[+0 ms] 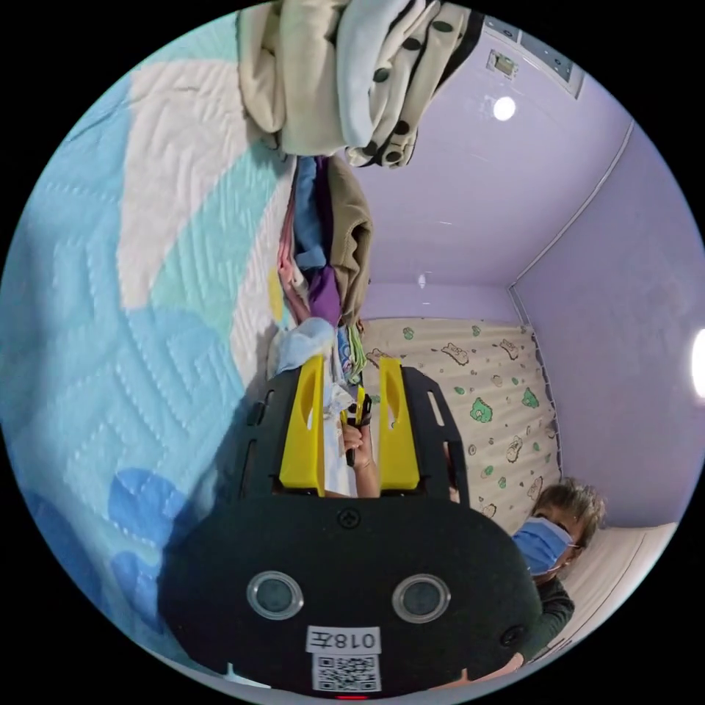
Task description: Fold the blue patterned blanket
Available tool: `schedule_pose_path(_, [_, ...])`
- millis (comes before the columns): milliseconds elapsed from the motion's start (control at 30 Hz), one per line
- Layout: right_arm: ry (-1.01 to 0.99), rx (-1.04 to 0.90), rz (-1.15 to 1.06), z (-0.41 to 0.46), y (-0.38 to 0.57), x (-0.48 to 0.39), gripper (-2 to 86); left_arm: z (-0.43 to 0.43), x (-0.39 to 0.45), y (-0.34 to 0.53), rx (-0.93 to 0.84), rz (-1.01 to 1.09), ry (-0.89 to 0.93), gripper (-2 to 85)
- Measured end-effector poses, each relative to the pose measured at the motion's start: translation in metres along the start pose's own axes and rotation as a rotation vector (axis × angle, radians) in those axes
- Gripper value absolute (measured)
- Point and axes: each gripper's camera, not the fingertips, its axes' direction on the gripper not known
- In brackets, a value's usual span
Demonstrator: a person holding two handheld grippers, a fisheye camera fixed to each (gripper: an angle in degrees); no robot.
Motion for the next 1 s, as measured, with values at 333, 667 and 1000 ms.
schedule_pose_path(333, [0.158,0.153,0.096,0.011,0.036,-0.012,8.3,-0.022,0.043,0.036,0.037,0.179,-0.047,9.8])
schedule_pose_path(667, [0.481,-0.241,-0.442,0.014,0.184,-0.099,11.2,-0.017,0.159,0.168,-0.289,0.495,-0.397,11.9])
schedule_pose_path(1000, [0.836,-0.398,-0.667,0.104,0.276,-0.108,12.4,0.08,0.193,0.273,-0.51,0.817,-0.88,14.5])
